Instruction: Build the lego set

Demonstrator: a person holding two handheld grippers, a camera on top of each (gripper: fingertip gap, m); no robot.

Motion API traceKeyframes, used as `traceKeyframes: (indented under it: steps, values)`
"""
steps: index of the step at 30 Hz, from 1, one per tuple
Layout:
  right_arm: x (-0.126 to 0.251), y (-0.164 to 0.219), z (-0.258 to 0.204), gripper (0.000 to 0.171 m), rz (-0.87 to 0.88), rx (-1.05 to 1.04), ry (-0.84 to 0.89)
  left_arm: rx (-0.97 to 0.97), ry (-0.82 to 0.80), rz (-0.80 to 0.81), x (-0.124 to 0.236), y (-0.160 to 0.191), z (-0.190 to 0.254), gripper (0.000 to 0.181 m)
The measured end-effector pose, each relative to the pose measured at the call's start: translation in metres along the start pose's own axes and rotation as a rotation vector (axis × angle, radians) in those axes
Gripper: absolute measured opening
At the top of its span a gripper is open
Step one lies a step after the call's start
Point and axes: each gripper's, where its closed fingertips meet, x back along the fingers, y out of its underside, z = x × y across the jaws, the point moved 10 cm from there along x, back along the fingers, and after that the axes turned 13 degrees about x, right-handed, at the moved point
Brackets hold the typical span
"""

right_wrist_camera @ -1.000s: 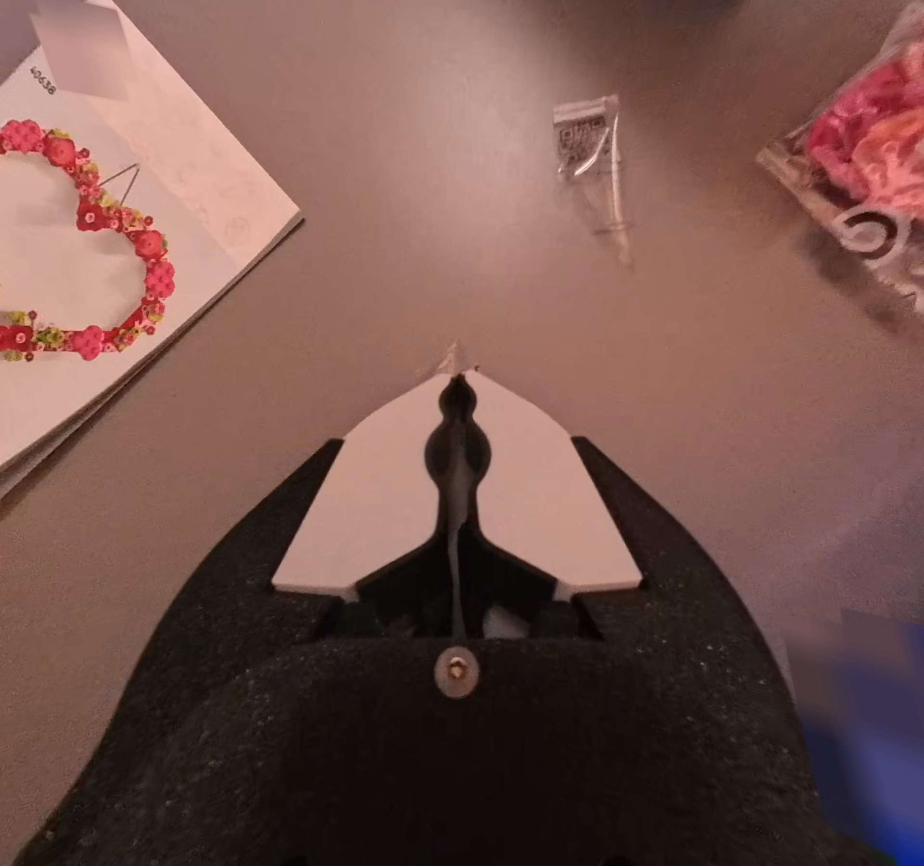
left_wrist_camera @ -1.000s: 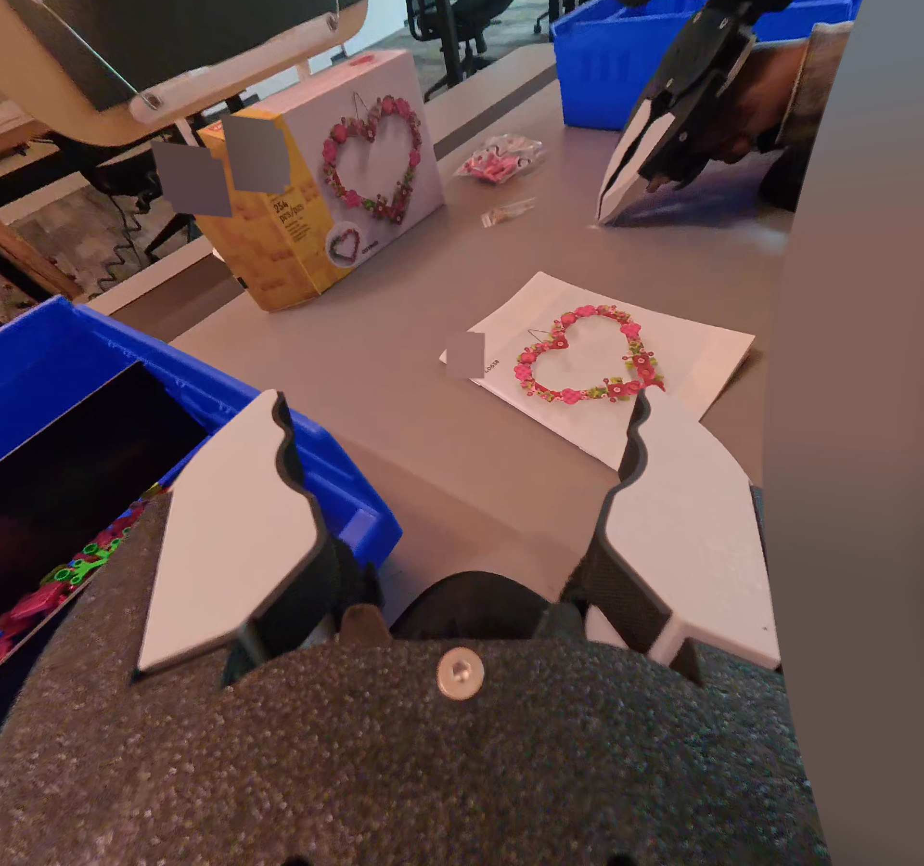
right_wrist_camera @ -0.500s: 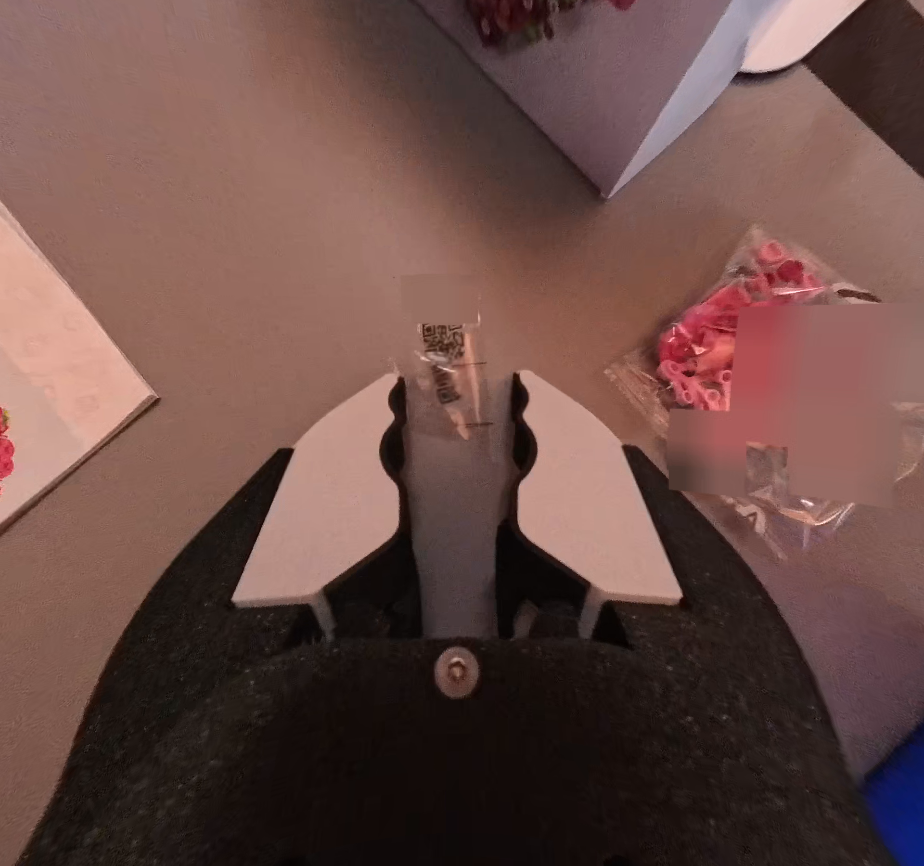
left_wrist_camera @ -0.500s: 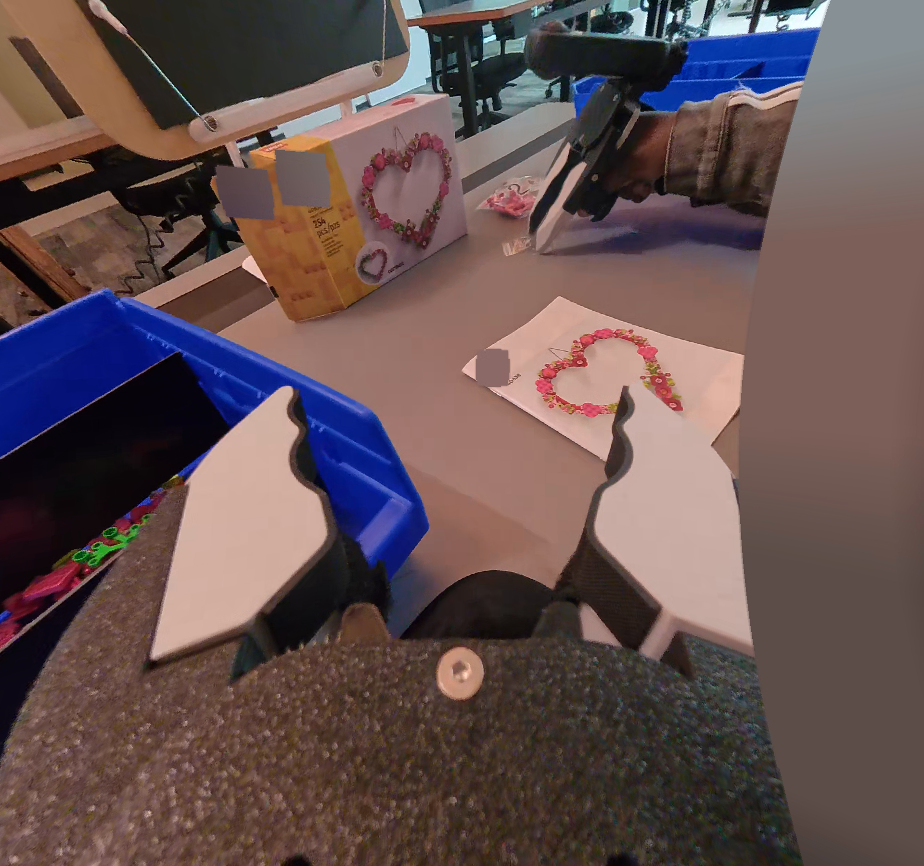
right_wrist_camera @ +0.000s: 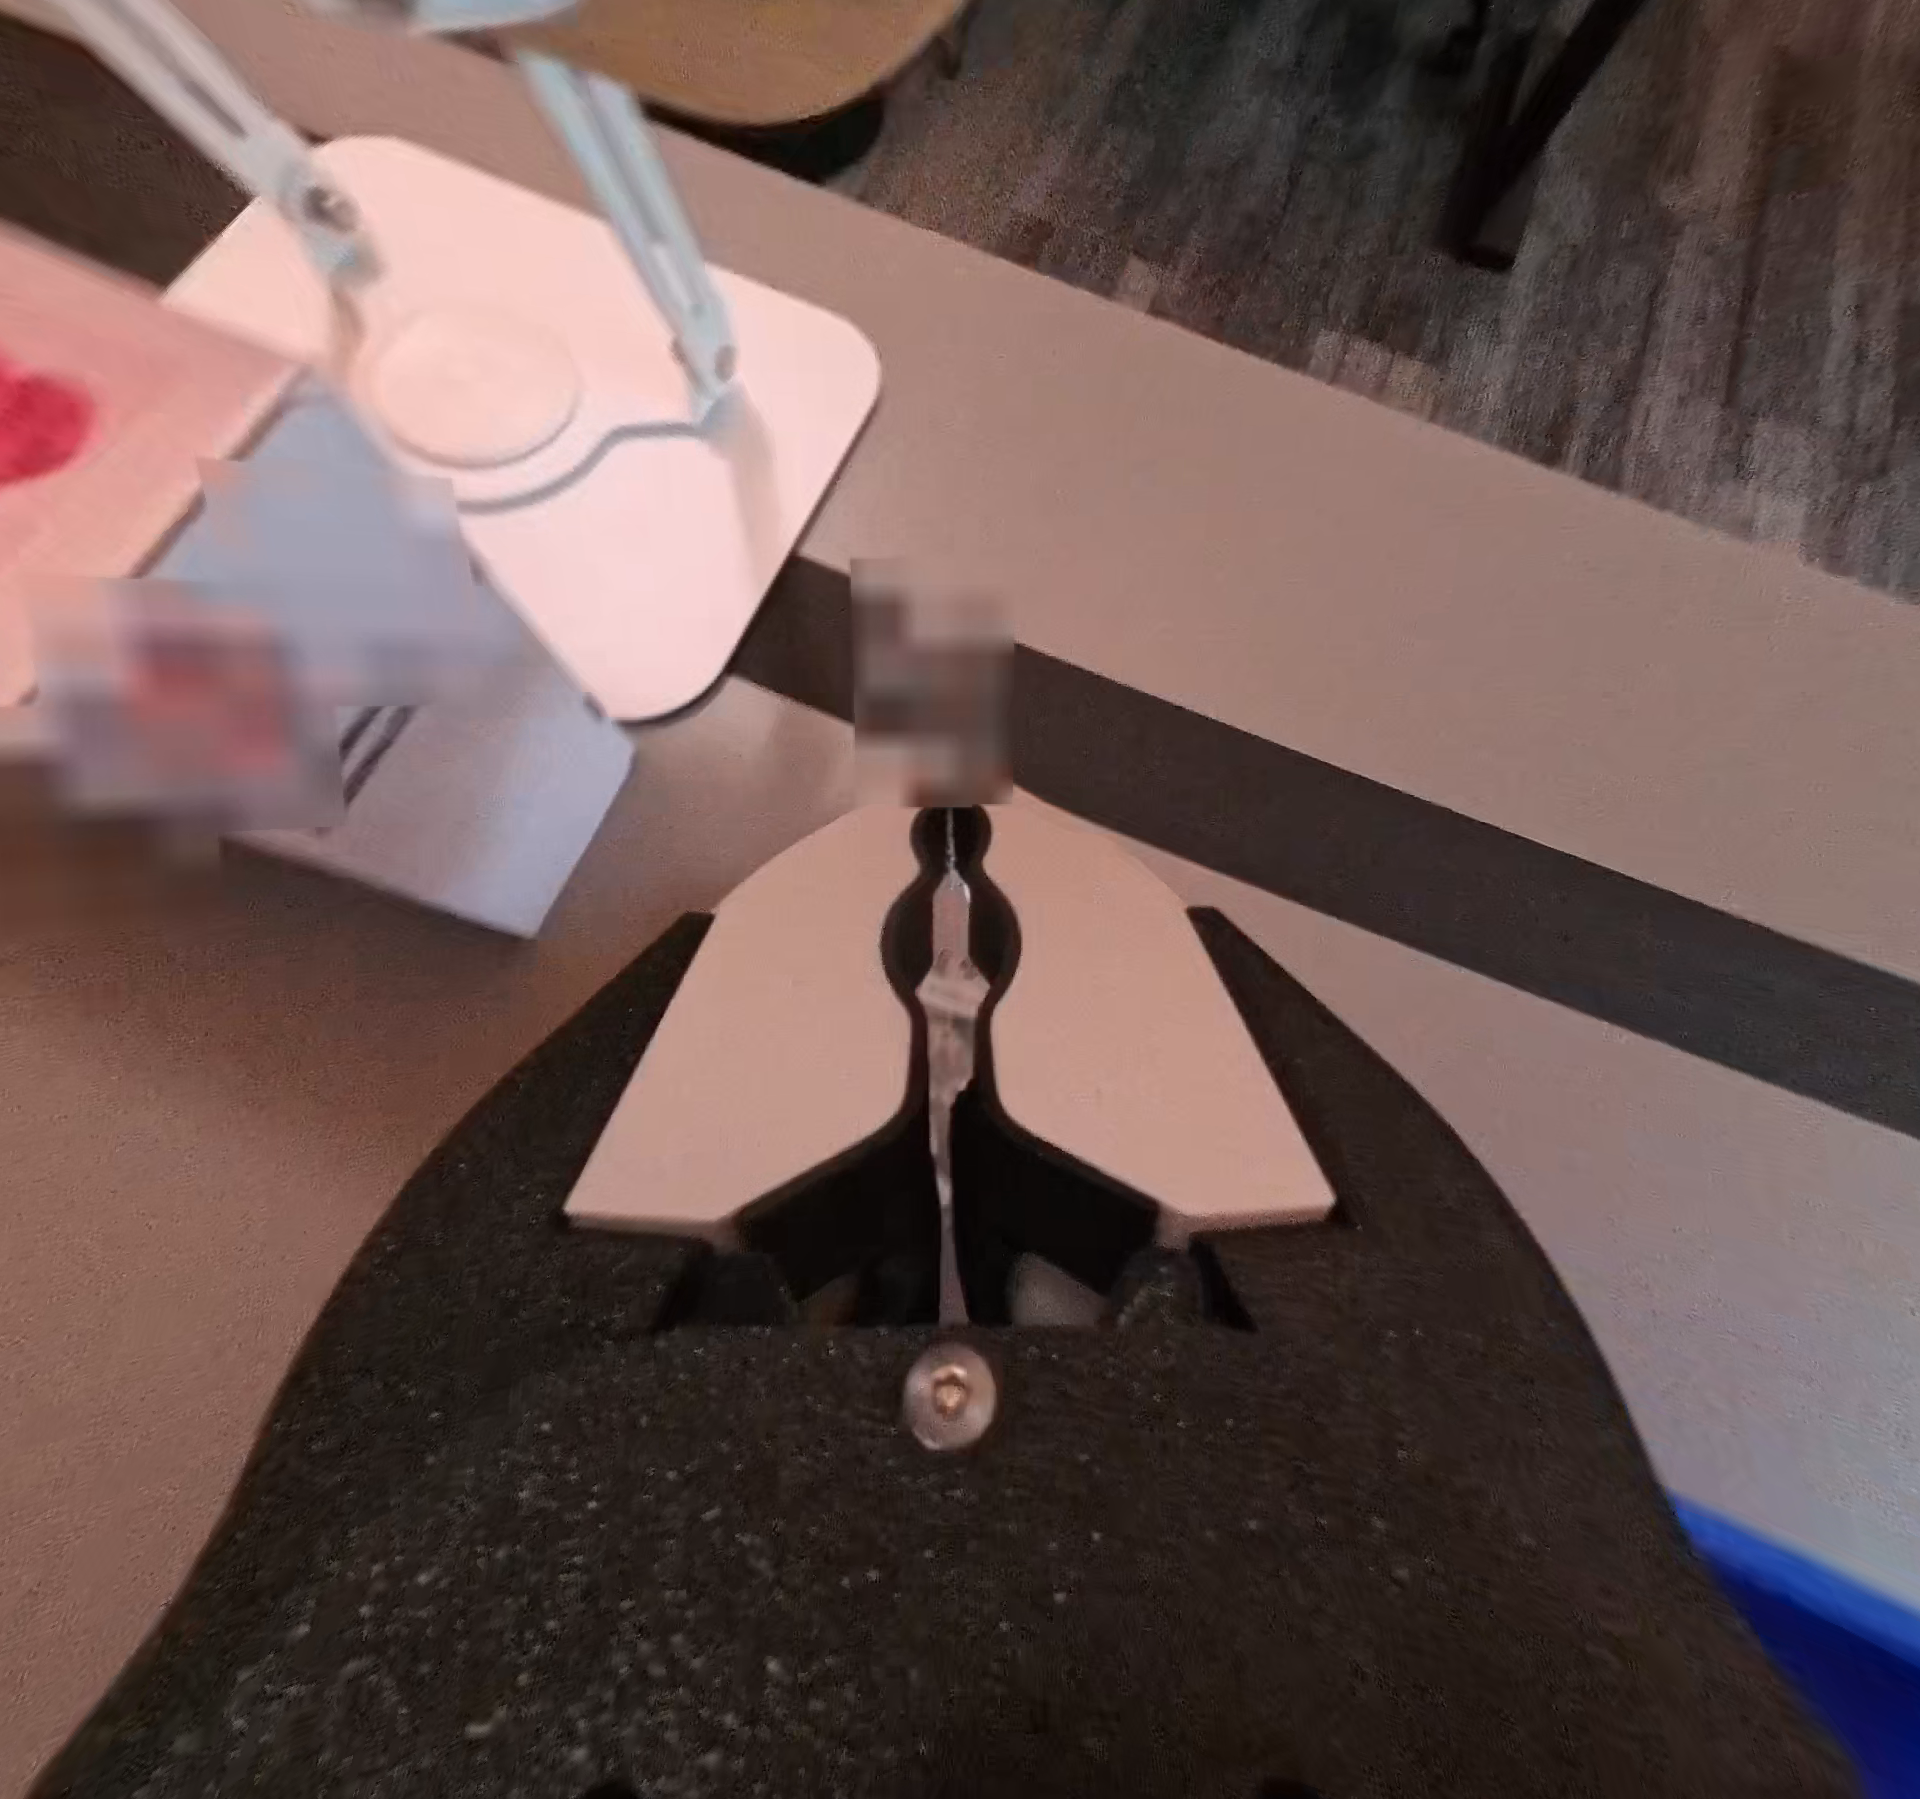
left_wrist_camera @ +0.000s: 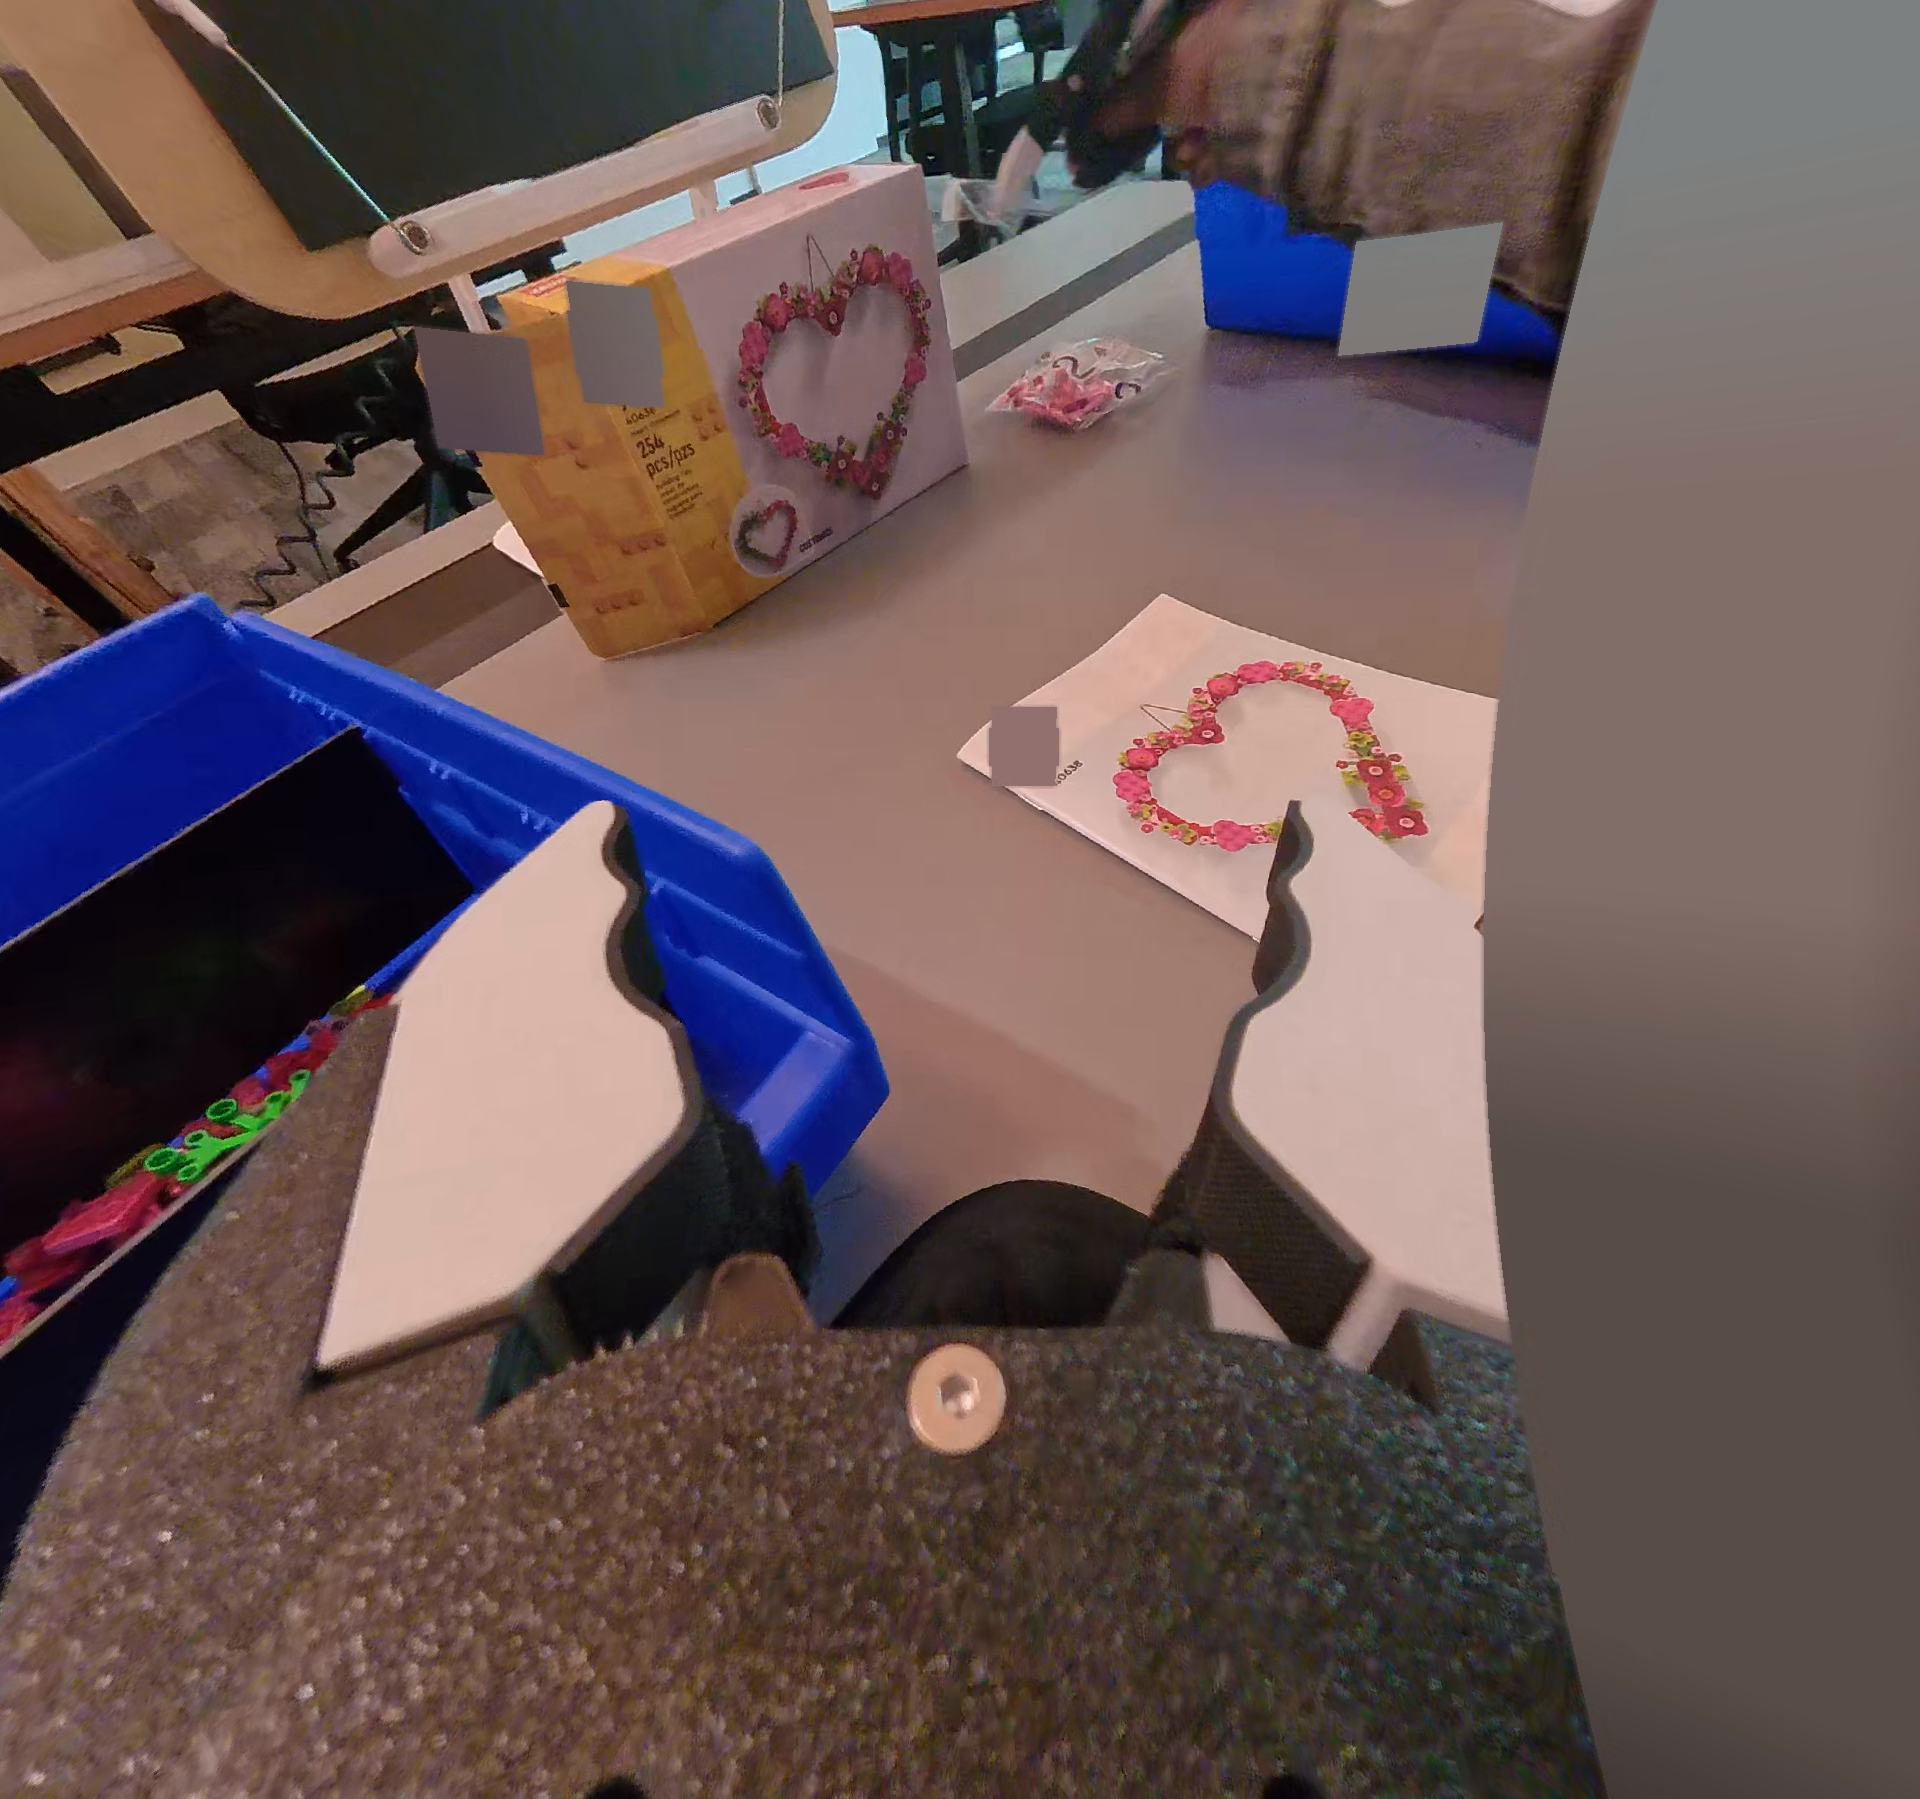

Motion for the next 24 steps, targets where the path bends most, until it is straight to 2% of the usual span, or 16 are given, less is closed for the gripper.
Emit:
traceKeyframes:
  steps: [2,5,11,15,17,20,22,24]
  values:
    - [-0.031,-0.001,0.019,0.000,-0.031,-0.101,-0.005,-0.020,-0.013,-0.006,0.002,-0.002,0.001,0.113]
    - [-0.071,0.002,0.033,0.001,-0.104,-0.147,0.000,-0.019,-0.043,0.002,0.007,-0.004,0.000,0.112]
    - [-0.106,0.005,0.040,0.002,-0.176,-0.141,0.011,0.067,-0.091,-0.014,0.018,0.003,-0.009,0.111]
    - [-0.107,0.007,0.035,0.011,-0.190,-0.121,0.023,0.076,-0.085,0.009,0.019,0.002,-0.008,0.112]
    - [-0.105,0.007,0.033,0.027,-0.179,-0.129,0.022,0.068,-0.066,0.013,0.019,0.000,-0.006,0.114]
    - [-0.086,0.002,0.028,0.040,-0.160,-0.132,0.068,0.038,-0.068,0.008,0.020,0.000,-0.003,0.115]
    - [-0.062,-0.001,0.017,0.055,-0.138,-0.129,0.051,0.020,-0.068,0.016,0.022,0.000,-0.001,0.115]
    - [-0.037,0.003,0.001,0.078,-0.174,-0.138,-0.002,0.016,-0.065,0.032,0.023,0.001,-0.001,0.114]
